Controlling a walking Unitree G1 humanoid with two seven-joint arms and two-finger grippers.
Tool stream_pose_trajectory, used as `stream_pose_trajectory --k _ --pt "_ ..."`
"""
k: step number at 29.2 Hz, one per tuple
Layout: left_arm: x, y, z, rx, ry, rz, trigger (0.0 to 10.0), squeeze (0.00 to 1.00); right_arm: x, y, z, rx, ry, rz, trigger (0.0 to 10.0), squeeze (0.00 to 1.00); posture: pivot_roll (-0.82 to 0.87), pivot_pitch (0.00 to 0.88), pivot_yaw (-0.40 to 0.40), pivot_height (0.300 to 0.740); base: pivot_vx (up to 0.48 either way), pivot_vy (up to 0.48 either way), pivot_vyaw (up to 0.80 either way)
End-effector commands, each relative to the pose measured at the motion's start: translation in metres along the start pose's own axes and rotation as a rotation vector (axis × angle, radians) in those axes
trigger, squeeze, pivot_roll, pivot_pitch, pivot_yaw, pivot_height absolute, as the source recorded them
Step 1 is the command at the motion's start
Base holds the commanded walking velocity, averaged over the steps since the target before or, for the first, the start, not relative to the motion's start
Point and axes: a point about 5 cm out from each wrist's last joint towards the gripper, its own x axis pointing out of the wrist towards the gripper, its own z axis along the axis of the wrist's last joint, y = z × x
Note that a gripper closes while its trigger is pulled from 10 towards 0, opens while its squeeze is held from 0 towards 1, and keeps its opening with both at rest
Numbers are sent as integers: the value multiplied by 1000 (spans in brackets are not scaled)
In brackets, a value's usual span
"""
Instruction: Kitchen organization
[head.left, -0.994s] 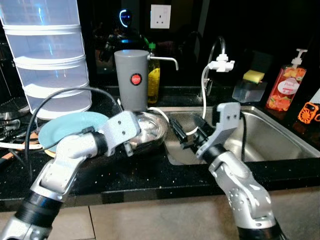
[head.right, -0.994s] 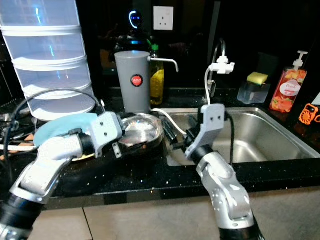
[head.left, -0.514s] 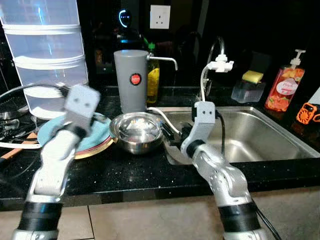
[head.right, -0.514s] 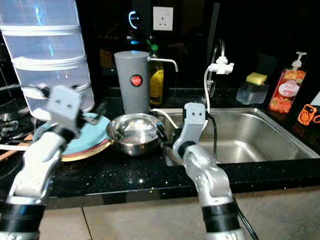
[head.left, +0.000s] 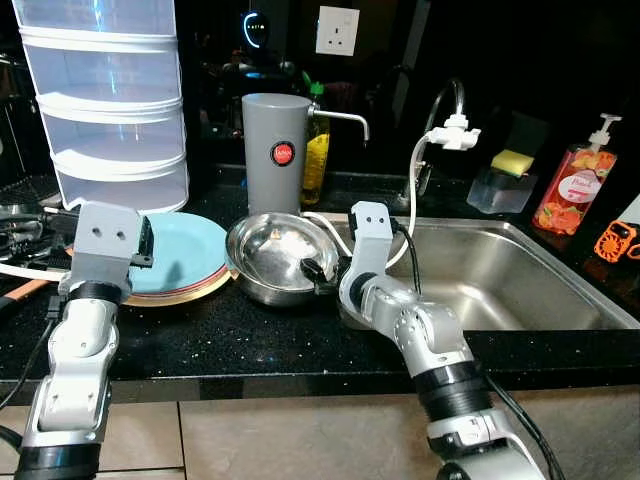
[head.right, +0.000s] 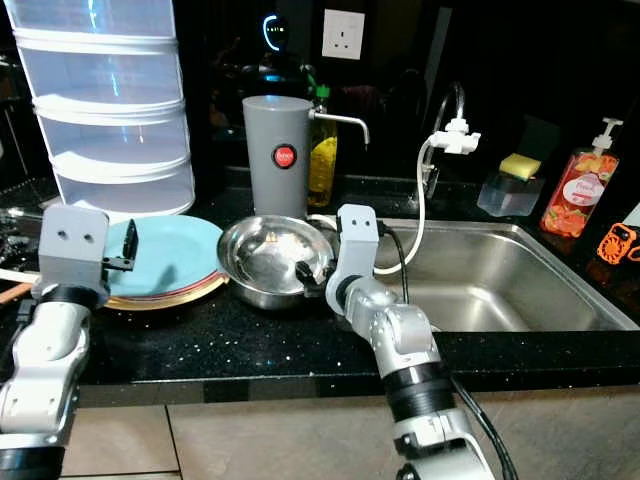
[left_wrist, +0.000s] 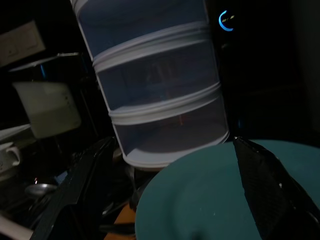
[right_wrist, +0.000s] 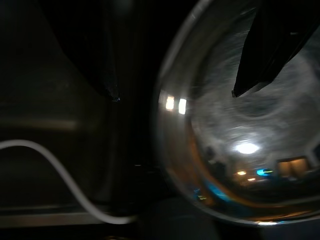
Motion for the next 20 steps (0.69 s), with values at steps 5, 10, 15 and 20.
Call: stream_pose_trajectory --k 5,10,15,20 --pt "-4 -3 0 2 10 8 10000 0 1 -17 -9 39 64 -67 4471 0 132 67 -139 740 0 0 0" --pt "-4 -6 1 1 11 -2 10000 0 -2 -20 -8 117 59 -39 0 0 125 67 -124 740 0 0 0" --pt "-2 -10 3 -2 9 -13 10000 0 -4 -12 -5 154 61 39 0 0 116 66 -117 740 0 0 0" --pt "-1 -11 3 -4 7 -15 10000 0 -7 0 1 175 34 130 0 0 114 64 -116 740 0 0 0"
